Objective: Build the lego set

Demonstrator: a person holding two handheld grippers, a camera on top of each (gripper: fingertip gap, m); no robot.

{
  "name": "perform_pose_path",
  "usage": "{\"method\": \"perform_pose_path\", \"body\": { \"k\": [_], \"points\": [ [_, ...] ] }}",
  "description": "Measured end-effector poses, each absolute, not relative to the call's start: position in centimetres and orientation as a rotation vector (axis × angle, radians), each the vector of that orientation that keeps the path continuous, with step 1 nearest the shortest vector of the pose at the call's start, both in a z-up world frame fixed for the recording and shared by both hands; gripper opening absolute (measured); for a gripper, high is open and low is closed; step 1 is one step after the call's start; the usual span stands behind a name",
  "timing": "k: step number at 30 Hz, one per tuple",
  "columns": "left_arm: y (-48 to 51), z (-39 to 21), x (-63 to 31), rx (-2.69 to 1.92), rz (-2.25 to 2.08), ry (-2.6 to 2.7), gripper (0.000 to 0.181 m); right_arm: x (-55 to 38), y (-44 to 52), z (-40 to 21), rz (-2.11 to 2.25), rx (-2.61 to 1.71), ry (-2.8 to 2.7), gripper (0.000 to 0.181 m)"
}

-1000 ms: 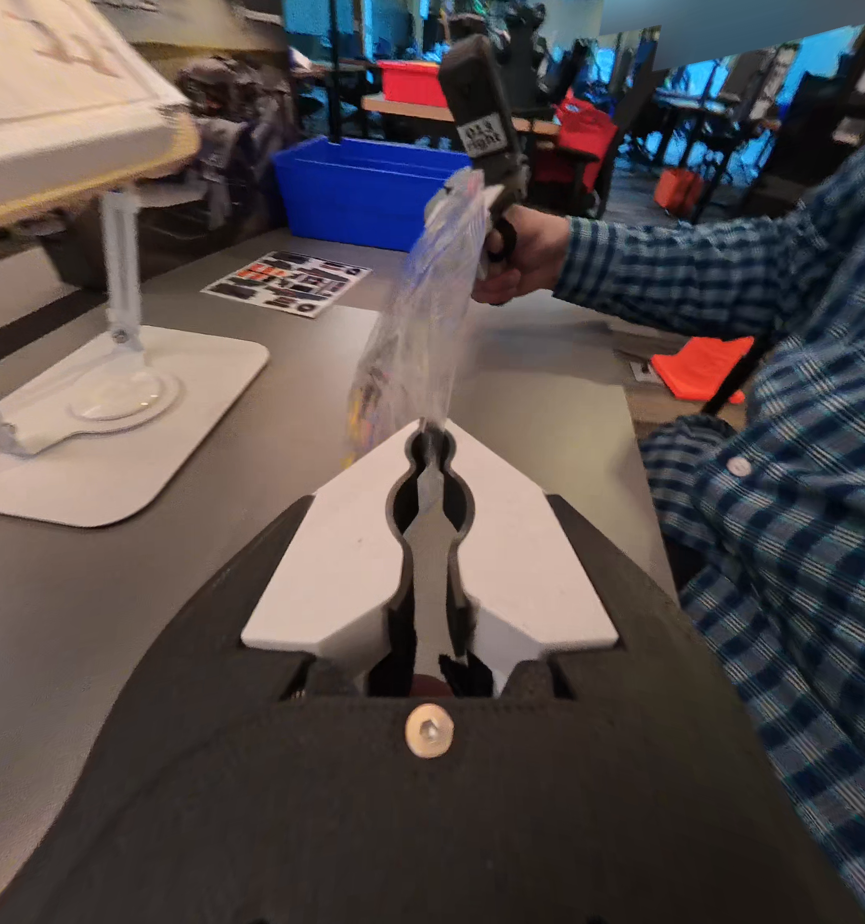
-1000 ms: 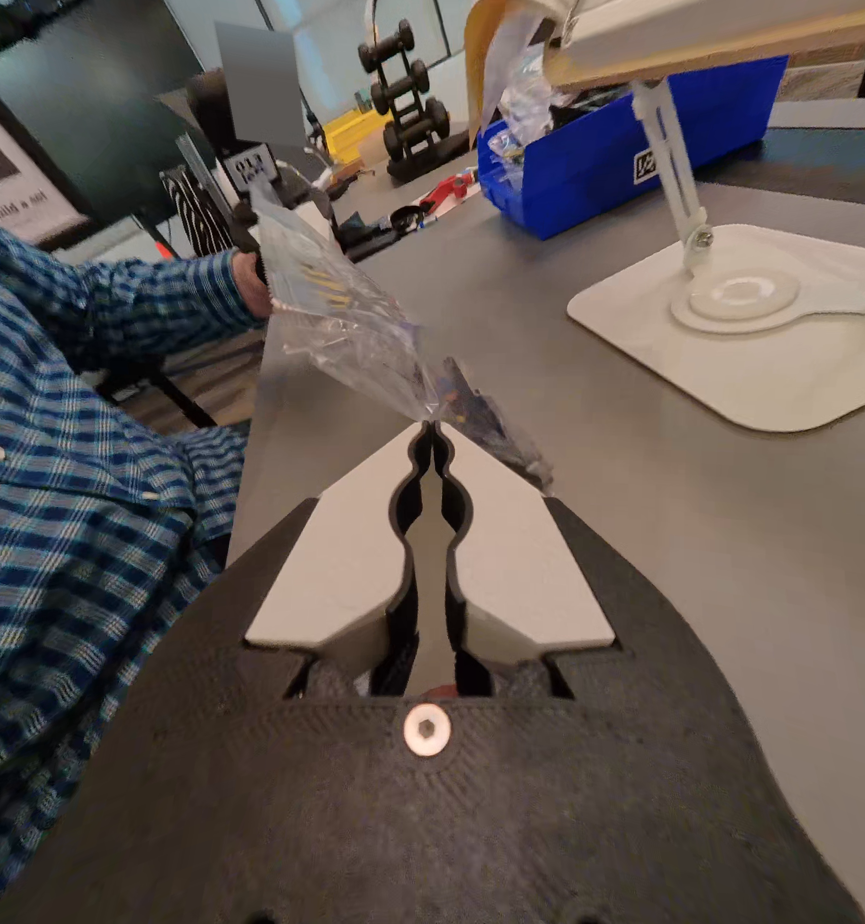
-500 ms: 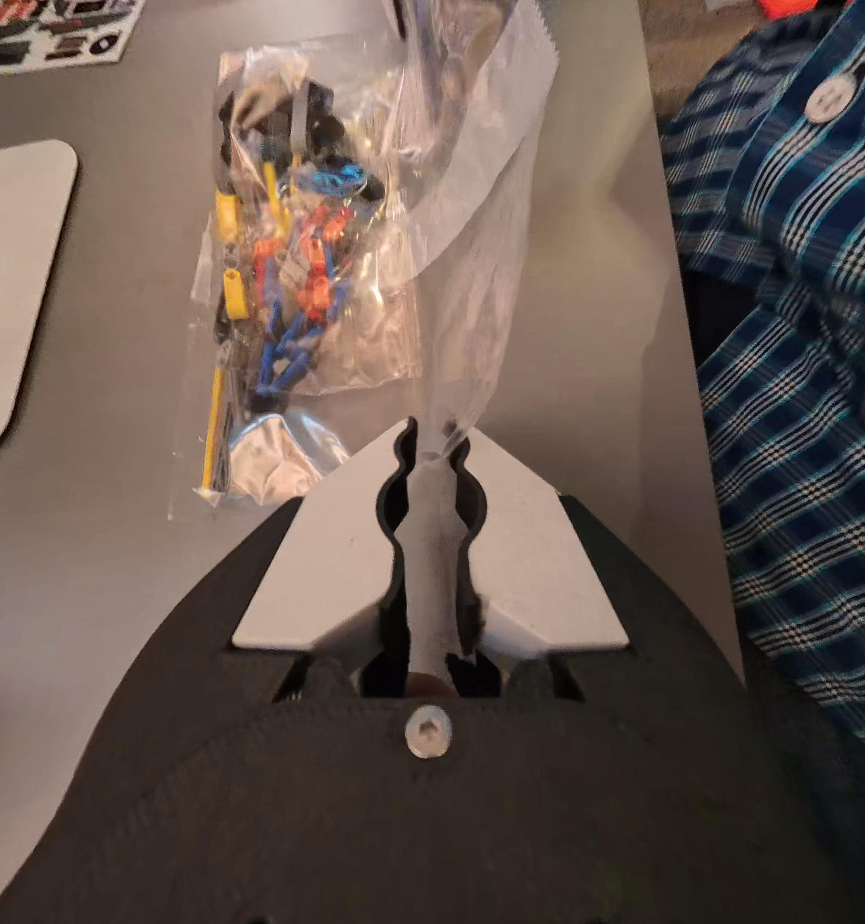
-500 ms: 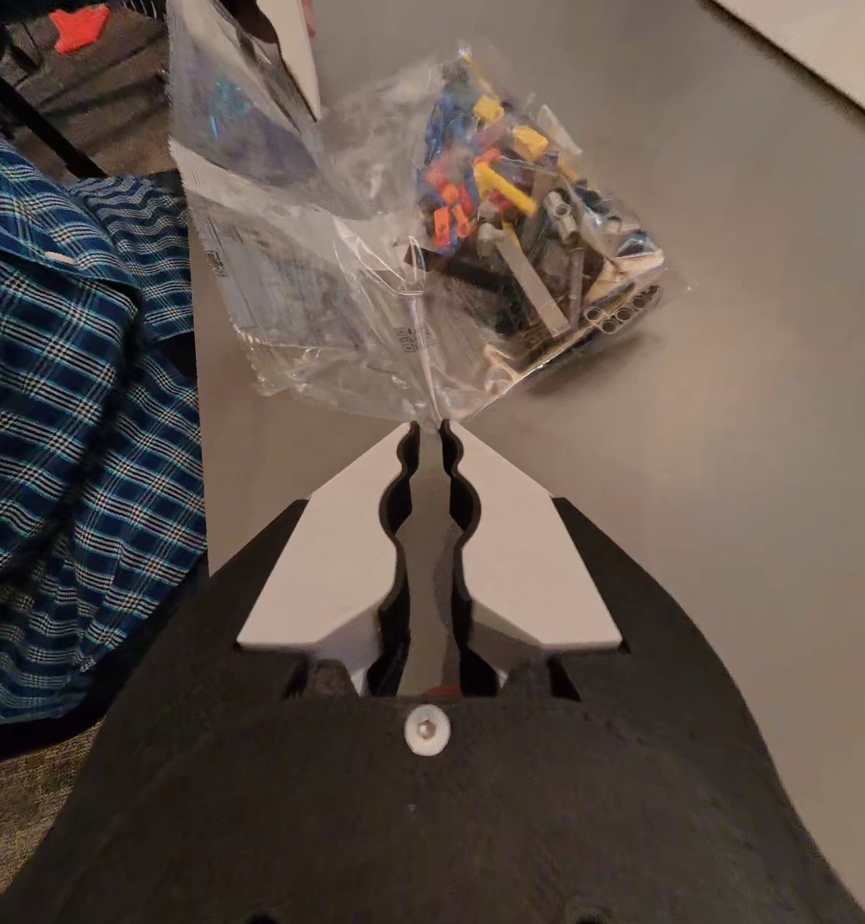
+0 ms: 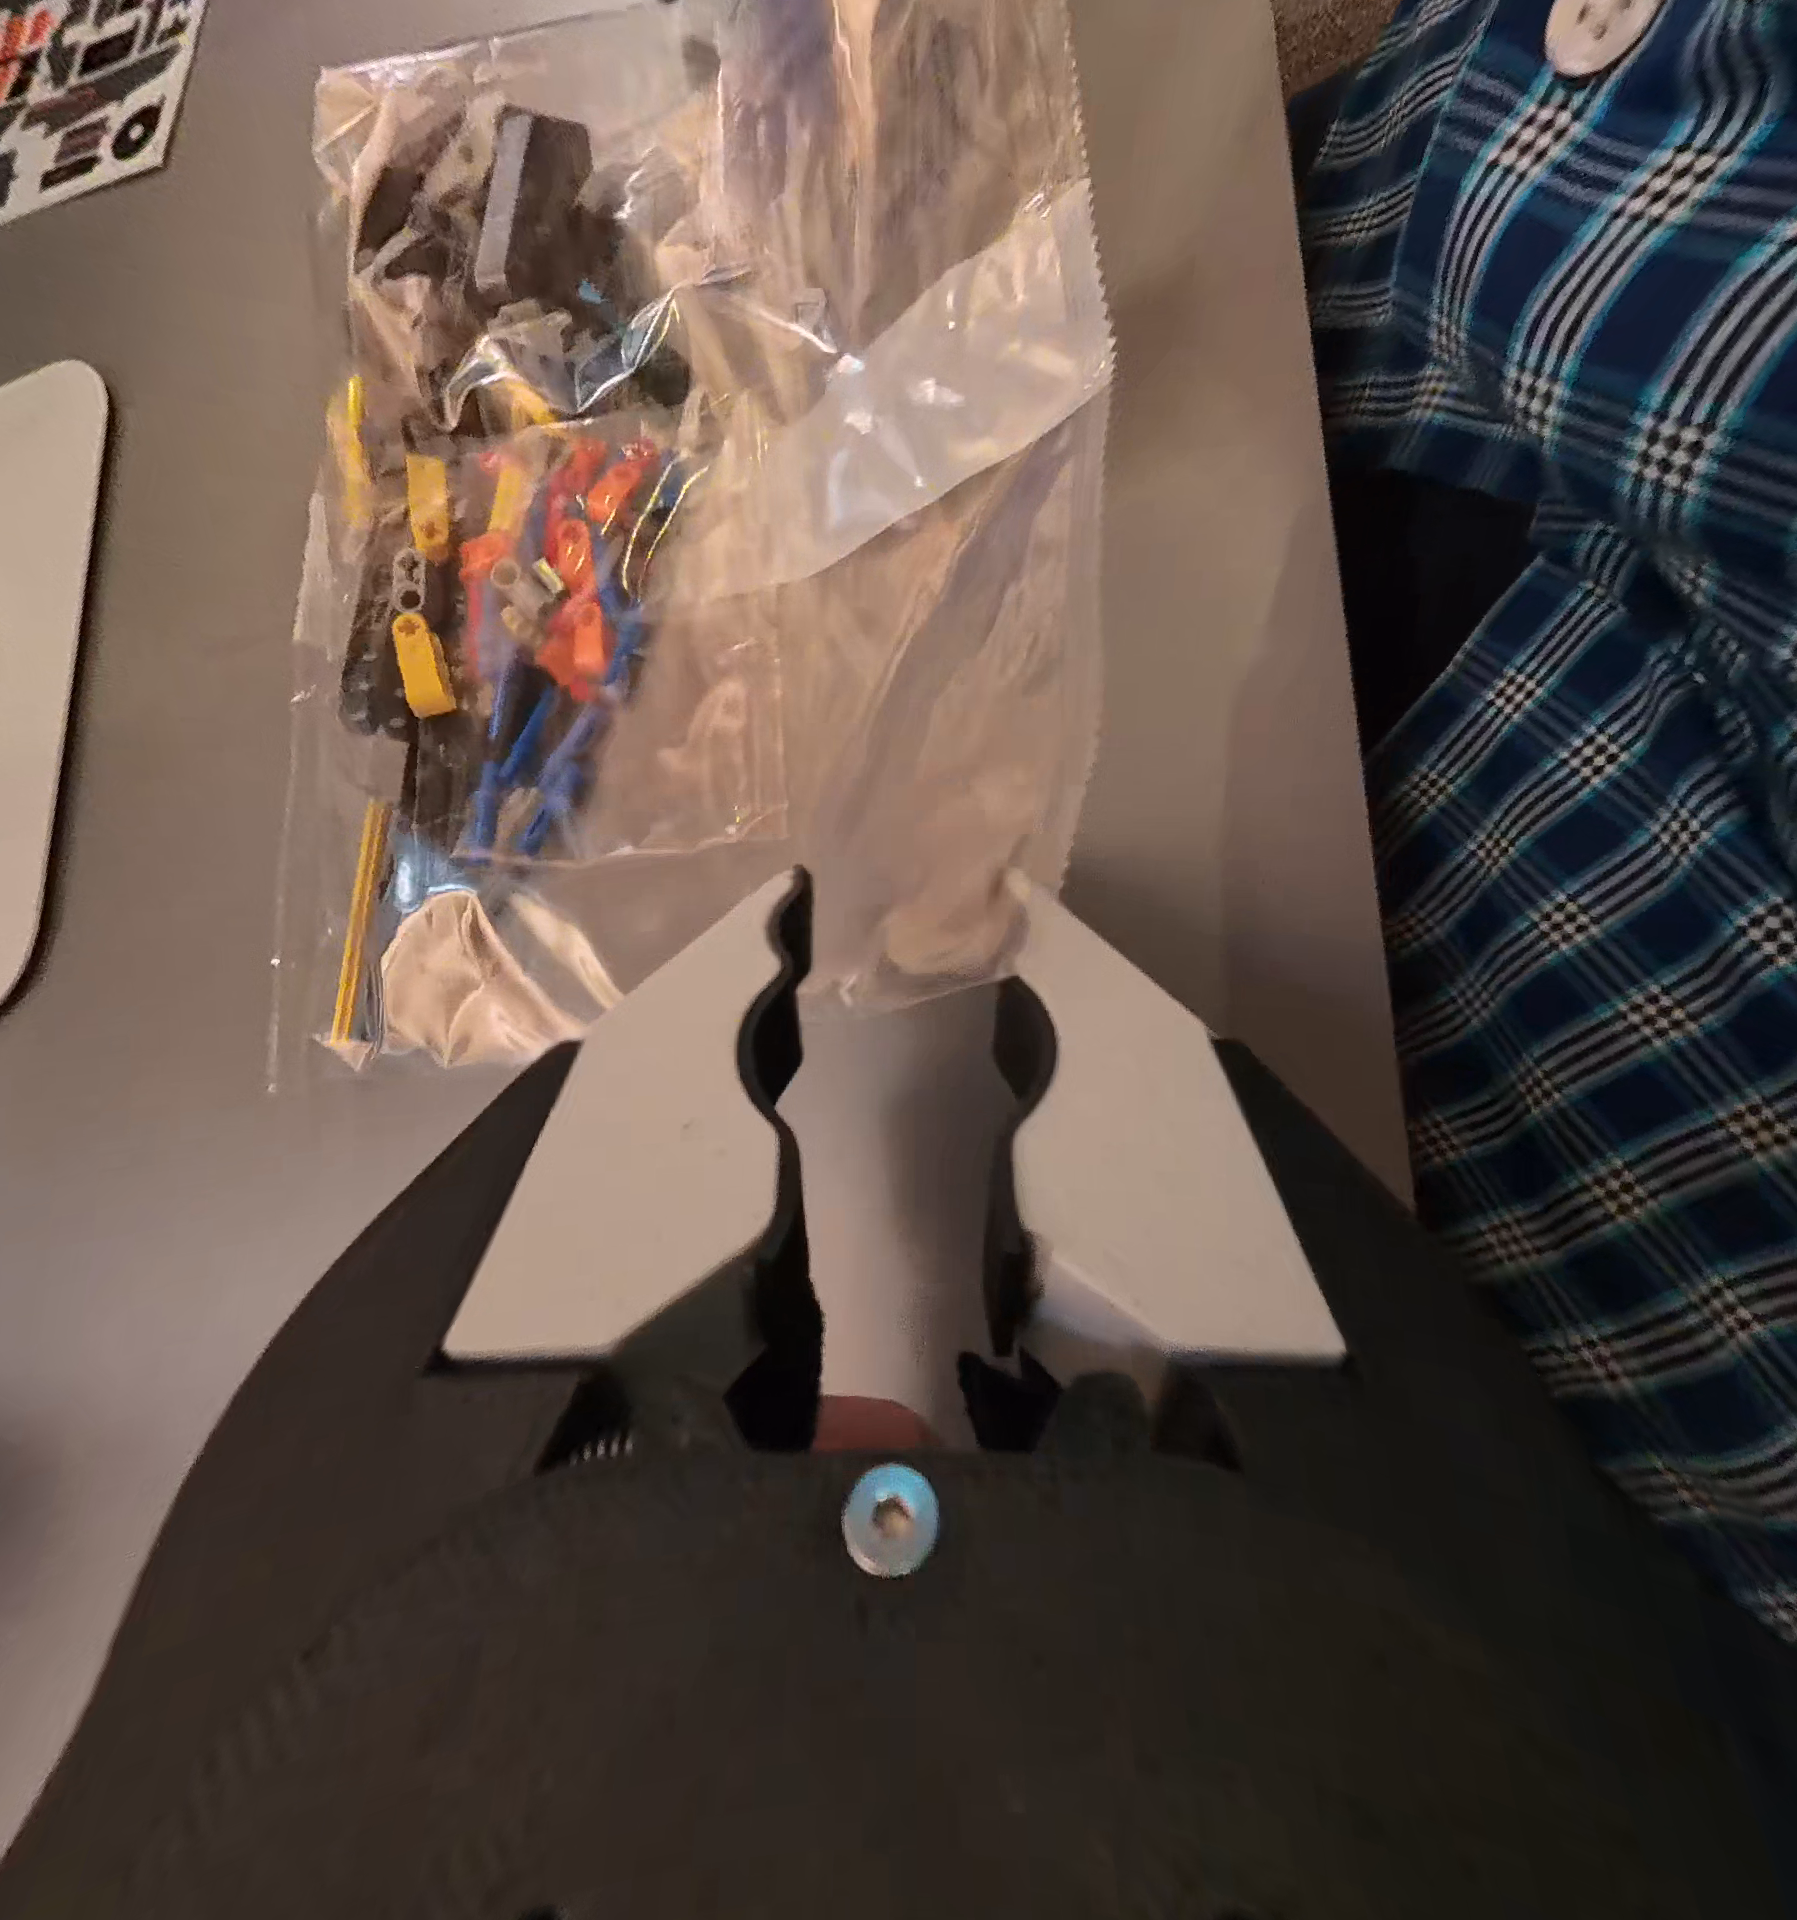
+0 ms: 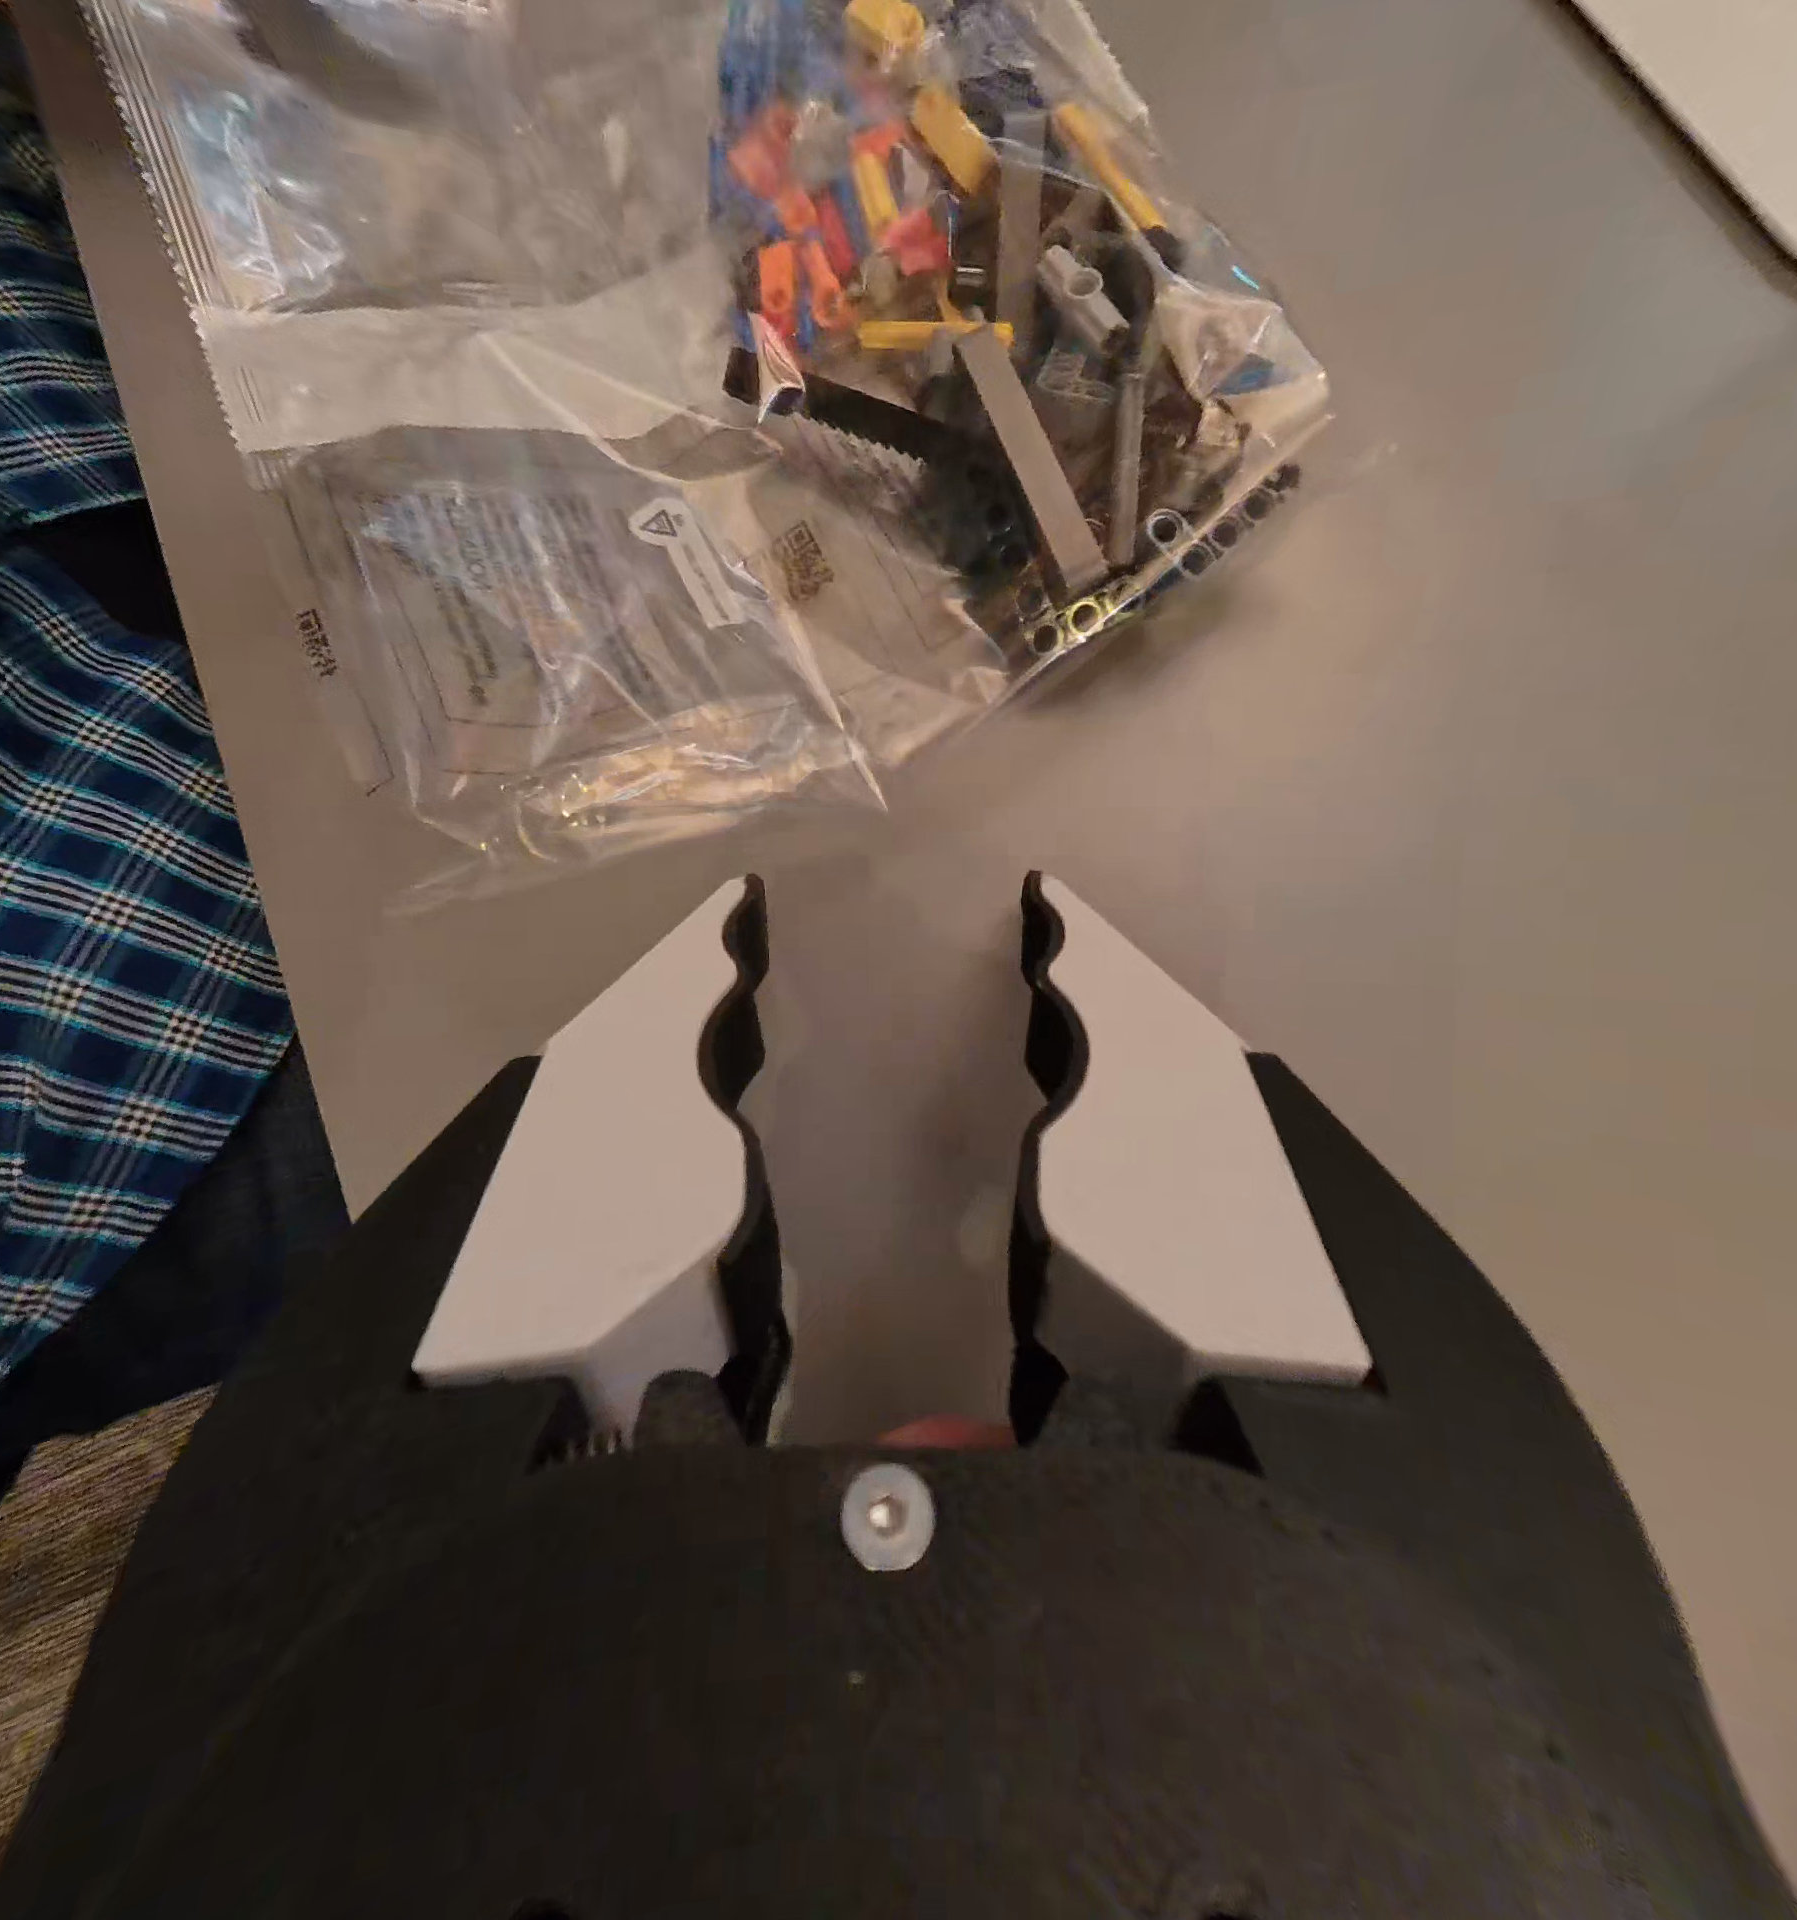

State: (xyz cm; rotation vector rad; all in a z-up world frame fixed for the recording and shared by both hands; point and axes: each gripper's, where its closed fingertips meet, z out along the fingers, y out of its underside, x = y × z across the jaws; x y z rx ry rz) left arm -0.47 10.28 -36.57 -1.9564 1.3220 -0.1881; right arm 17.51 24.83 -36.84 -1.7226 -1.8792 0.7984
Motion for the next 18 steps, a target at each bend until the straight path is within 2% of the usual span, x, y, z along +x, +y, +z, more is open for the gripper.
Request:
{"method": "perform_pose_path", "body": {
  "k": [2,7,18],
  "points": [
    [10.2,-36.8,0.0,-1.956,-0.183,1.331,0.015,17.9,25.1,-36.5,0.757,-1.711,-1.869,0.045],
    [10.8,-36.3,0.8,-1.959,-0.195,1.294,0.000,19.1,26.1,-35.0,0.637,-1.707,-1.792,0.029],
    [13.4,-34.6,2.9,-2.006,-0.255,1.175,0.000,14.6,18.3,-29.1,0.702,-1.400,-1.889,0.042]
  ]
}}
